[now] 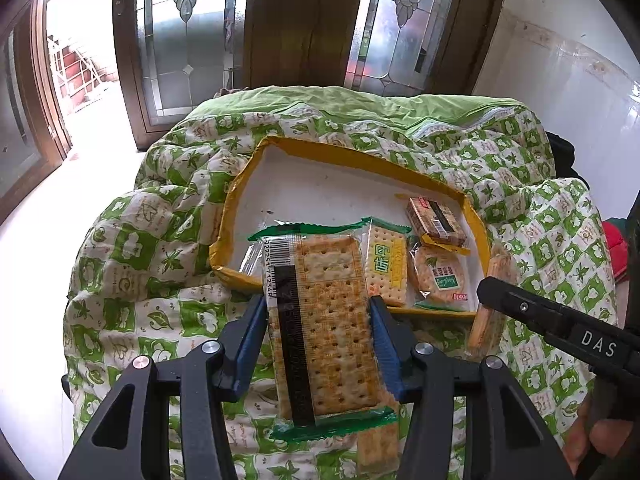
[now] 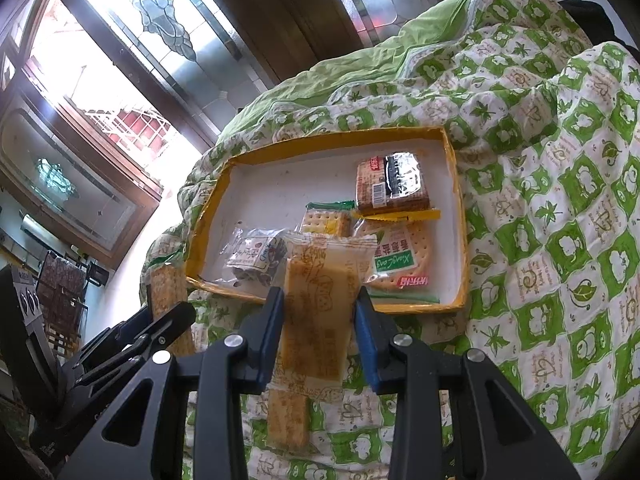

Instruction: Organize snacks

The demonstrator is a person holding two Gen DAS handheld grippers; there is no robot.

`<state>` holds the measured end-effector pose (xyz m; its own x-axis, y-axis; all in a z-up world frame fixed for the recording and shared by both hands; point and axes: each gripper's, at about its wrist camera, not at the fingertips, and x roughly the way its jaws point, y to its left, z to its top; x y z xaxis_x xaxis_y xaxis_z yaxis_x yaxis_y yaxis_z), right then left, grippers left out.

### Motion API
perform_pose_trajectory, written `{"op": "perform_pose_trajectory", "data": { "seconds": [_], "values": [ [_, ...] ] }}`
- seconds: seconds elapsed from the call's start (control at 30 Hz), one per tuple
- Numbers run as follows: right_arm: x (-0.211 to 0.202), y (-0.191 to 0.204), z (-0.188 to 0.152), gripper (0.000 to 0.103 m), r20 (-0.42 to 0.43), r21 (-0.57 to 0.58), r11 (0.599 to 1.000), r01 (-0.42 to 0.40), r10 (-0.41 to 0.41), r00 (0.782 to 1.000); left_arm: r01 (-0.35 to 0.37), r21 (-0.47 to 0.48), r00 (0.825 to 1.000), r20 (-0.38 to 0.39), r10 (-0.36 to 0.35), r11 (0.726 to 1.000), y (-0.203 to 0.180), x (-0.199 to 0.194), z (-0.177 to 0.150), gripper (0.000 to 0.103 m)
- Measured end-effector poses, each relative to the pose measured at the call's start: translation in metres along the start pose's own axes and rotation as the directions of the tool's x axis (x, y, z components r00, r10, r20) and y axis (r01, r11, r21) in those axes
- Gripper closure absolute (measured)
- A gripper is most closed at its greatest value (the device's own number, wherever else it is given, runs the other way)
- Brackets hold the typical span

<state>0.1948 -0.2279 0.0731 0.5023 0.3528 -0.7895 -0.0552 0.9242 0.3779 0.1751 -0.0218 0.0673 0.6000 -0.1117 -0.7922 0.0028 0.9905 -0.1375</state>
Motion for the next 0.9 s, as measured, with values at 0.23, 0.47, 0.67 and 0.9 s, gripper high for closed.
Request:
{"op": "perform_pose_trajectory", "data": {
  "seconds": [0.23, 0.47, 0.67, 0.9],
  "values": [
    [0.002, -0.005, 0.008, 0.069, 0.007, 0.012, 1.000, -0.006, 0.006, 1.000, 0.003, -0.004, 1.000, 0.000, -0.003, 1.000, 0.000, 0.005, 0.008, 0.049],
    [0.010, -0.009, 0.014, 0.069, 0.002, 0.016, 1.000, -0.006, 0.006, 1.000, 0.001, -0.003, 1.000, 0.001, -0.001, 1.000, 0.001, 0.012, 0.015, 0.049],
    [0.014, -0.014, 0.017, 0.069, 0.003, 0.033, 0.999, -0.013, 0.012, 1.000, 0.004, -0.006, 1.000, 0.002, -0.004, 1.000, 0.002, 0.016, 0.018, 0.049],
    [0.016, -0.016, 0.025, 0.069, 0.011, 0.045, 0.999, -0.007, 0.006, 1.000, 0.008, -0.020, 1.000, 0.002, -0.008, 1.000, 0.008, 0.020, 0.021, 0.049]
  ]
}}
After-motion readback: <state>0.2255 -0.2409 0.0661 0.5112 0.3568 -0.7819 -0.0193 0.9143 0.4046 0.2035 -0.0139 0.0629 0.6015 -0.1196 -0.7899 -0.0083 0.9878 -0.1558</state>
